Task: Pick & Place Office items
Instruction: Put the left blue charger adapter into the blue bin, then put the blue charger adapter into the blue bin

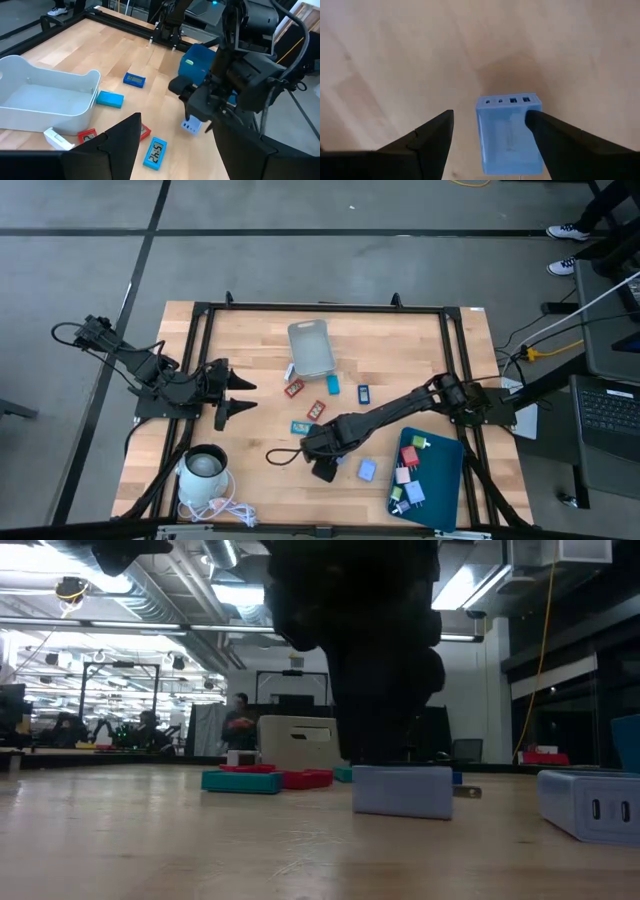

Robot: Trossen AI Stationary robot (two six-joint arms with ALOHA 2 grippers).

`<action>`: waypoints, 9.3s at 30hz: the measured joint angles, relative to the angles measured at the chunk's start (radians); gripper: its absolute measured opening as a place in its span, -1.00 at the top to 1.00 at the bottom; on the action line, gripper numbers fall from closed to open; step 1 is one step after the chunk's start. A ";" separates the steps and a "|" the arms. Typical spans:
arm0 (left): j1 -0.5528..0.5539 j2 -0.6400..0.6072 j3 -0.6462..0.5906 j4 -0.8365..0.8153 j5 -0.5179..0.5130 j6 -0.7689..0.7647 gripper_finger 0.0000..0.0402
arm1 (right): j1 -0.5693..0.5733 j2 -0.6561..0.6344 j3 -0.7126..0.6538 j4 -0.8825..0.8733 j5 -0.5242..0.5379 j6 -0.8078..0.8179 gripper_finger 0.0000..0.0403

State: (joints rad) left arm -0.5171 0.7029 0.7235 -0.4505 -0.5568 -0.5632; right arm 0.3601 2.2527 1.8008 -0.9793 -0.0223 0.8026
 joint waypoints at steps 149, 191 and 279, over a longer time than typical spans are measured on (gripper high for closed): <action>0.021 0.094 -0.066 0.161 0.109 -0.170 -0.19 | -0.228 -0.116 -0.240 0.074 0.144 -0.225 -0.43; 0.023 0.094 -0.066 0.088 0.057 -0.193 -0.19 | -0.219 -0.079 -0.229 0.142 0.114 -0.244 -0.04; 0.077 0.259 -0.064 0.433 0.173 0.053 -0.19 | 0.278 -0.245 -0.226 0.109 0.201 1.417 -0.46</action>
State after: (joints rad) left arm -0.4400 0.9619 0.6590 -0.0177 -0.3837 -0.5106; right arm 0.6385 2.0080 1.5749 -0.8707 0.1789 2.2191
